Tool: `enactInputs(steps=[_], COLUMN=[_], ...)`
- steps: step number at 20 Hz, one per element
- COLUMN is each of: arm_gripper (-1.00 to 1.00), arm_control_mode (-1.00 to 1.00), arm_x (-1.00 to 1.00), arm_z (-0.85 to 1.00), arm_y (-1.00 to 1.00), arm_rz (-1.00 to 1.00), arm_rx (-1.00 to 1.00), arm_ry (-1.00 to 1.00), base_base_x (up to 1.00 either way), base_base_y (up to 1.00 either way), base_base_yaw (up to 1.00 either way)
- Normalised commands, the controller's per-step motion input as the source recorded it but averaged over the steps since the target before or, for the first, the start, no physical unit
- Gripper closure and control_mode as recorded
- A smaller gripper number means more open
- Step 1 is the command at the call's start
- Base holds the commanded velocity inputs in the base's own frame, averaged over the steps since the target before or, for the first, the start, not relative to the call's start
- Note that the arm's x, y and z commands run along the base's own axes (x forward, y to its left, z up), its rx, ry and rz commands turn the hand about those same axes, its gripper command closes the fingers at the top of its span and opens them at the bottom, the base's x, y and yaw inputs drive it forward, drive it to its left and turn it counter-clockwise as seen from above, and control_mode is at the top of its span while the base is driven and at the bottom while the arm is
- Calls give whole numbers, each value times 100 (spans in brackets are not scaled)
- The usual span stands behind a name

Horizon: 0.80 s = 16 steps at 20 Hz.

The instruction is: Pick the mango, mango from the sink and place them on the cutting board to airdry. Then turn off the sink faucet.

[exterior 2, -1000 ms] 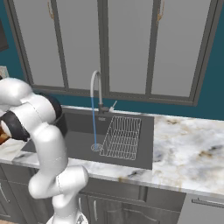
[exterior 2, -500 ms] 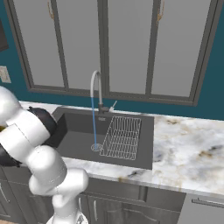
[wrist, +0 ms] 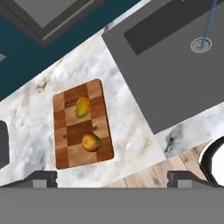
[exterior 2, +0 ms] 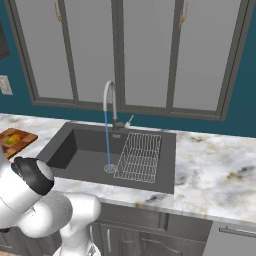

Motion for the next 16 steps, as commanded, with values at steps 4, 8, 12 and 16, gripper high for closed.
enactInputs(steps=[4,8,12,16], arm_gripper=[-100,-100,-100,-100], arm_control_mode=[-100,-100,-100,-100], arm_x=[-77,-78,-73,-72], arm_z=[39,22,23,30], arm_y=[-67,-91,-99,-100], arm_rz=[15,16,16,15], arm_rx=[1,0,0,0], arm_ry=[-1,-10,-11,-10], base_base_x=[0,0,0,0], base_base_y=[0,0,0,0], base_base_yaw=[0,0,0,0])
